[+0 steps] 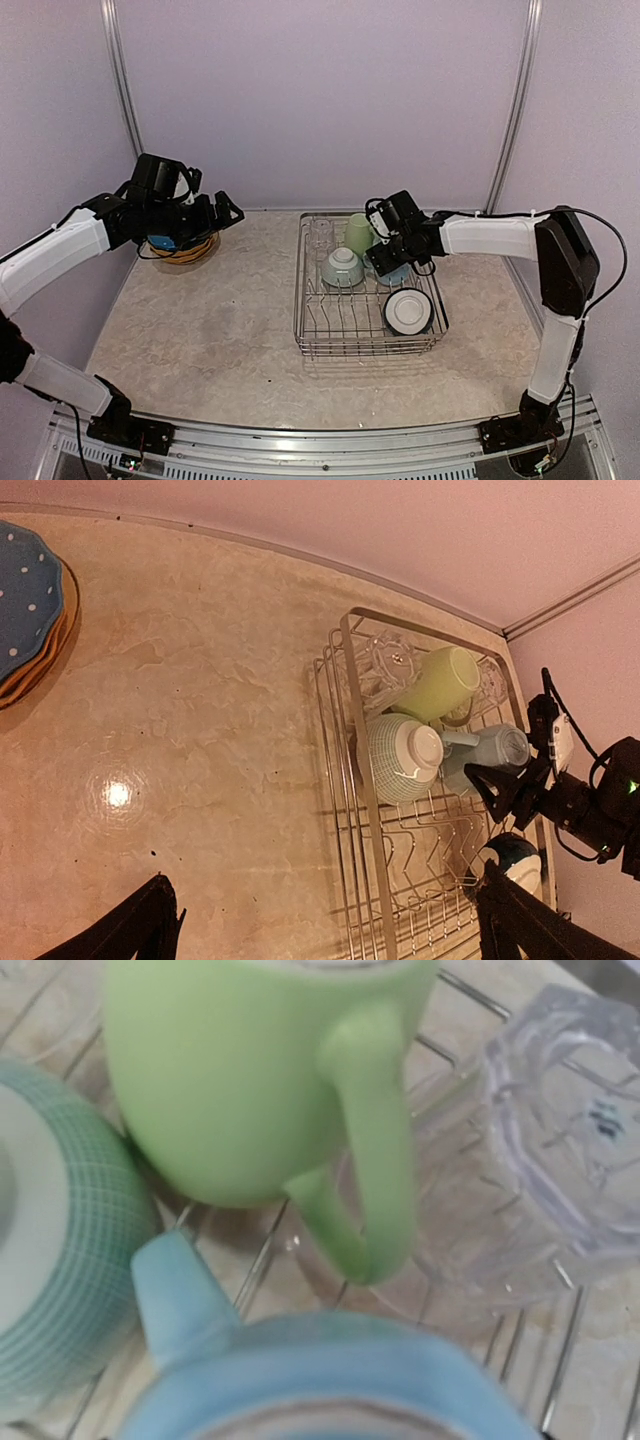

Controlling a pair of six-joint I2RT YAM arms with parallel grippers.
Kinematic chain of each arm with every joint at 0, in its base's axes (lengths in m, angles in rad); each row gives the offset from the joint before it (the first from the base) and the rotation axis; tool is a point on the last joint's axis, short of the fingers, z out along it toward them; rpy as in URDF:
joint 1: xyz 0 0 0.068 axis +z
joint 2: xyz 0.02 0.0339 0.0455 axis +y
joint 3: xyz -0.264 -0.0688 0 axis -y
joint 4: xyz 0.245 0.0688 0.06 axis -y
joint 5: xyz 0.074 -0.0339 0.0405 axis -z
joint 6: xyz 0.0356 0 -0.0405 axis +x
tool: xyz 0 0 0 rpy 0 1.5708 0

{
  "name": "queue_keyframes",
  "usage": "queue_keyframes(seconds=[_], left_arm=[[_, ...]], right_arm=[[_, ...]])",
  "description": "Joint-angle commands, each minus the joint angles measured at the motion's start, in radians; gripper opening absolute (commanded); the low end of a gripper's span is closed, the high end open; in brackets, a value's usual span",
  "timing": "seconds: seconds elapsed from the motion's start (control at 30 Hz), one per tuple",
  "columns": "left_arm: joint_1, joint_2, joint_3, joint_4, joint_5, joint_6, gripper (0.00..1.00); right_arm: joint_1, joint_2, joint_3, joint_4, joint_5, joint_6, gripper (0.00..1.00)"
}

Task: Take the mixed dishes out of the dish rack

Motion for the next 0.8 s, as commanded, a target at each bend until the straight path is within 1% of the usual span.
queue_keyframes(seconds=[0.0,0.1,0.27,0.37,0.43,0.6,0.67,0.77], left_arm=[[-0.013,0.017,0.028,-0.003,0.001,0.008,0.99],[-0.016,0.026,0.032,0.000,0.007,0.007,0.99],[-0.019,0.038,0.042,0.004,0.026,0.000,0.99],[-0.020,0.041,0.038,0.025,0.062,-0.016,0.99],[-0.020,0.046,0.031,0.055,0.108,-0.036,0.99],[-0.028,0.092,0.014,0.192,0.279,-0.120,0.99],[-0.037,0.123,0.016,0.248,0.331,-0.161,0.99],[-0.058,0.187,0.017,0.387,0.445,-0.268,0.99]], right_arm=[[0.010,-0.120,-0.025,0.142,-0.025,0.023,0.40],[0.009,-0.162,-0.053,0.202,-0.044,0.043,0.31],[0.007,-0.199,-0.065,0.268,-0.102,0.091,0.21],[0.001,-0.225,-0.068,0.304,-0.157,0.136,0.15],[-0.004,-0.247,-0.082,0.324,-0.205,0.184,0.10],[-0.037,-0.319,-0.163,0.476,-0.404,0.340,0.00],[-0.044,-0.343,-0.189,0.526,-0.457,0.396,0.00],[-0.052,-0.373,-0.222,0.600,-0.518,0.468,0.00]])
